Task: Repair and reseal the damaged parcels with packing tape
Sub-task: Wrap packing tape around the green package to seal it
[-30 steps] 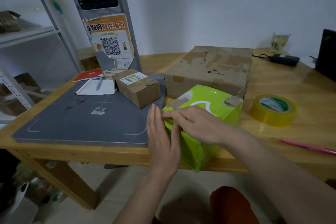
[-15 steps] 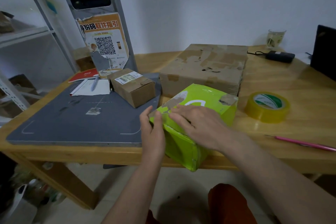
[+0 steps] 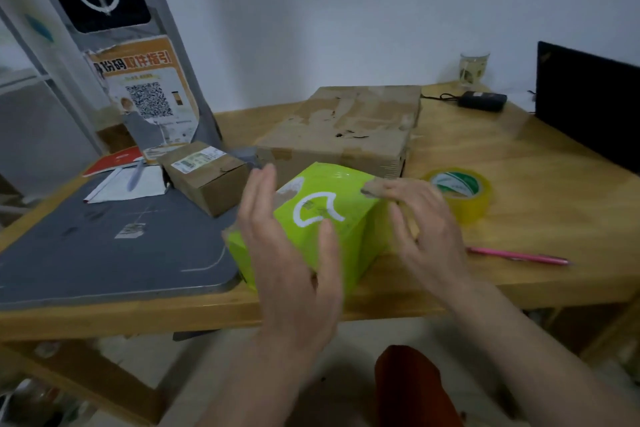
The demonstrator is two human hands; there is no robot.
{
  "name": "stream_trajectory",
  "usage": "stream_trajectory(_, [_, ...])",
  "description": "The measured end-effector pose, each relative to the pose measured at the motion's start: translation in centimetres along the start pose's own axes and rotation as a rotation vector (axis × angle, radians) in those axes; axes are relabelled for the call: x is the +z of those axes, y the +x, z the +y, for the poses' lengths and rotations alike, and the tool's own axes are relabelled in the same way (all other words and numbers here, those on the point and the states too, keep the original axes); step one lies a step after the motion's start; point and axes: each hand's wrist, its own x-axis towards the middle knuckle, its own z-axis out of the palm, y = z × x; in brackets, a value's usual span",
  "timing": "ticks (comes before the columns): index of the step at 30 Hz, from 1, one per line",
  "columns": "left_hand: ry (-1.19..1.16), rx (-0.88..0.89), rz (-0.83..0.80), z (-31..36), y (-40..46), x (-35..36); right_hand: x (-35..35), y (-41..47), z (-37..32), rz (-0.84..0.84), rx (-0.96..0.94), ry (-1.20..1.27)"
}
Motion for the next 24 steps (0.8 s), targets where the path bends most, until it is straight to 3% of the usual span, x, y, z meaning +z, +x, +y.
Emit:
stream_trajectory(2, [-0.12,0.175,-0.14,2.5,-1.9,2.0,-2.3,-0.7,3.8,0.001,0.143,-0.183])
stream_trajectory(4, [-0.19,0.213,-0.298,3.2,-3.9,4.6,-4.7,-1.5,7.3,-0.072,0.341,-0.348])
stream_trajectory(9, [-0.142,-0.128,-0.556,1.6,-6.6,10.8,-8.9,-4.3,11.9,-0.496,0.645,-0.512])
stream_trajectory(14, [-0.026,-0.291,-0.698,0.1,-6.2,14.4,-10.7,-4.9,11.9,-0.618,0.562,-0.461])
stream_trajectory(17, [0.007,-0.396,-0.693,-0.6,-5.2,15.8,-10.8,-4.5,11.8,-0.577,0.503,-0.399])
stream_trajectory(21, [0.022,-0.521,-0.672,-1.3,-4.0,17.1,-10.7,-3.4,11.9,-0.208,0.668,-0.249])
stream_trajectory(24, [0.022,-0.566,-0.668,-1.4,-3.3,18.1,-10.5,-1.7,13.3,-0.047,0.749,-0.355])
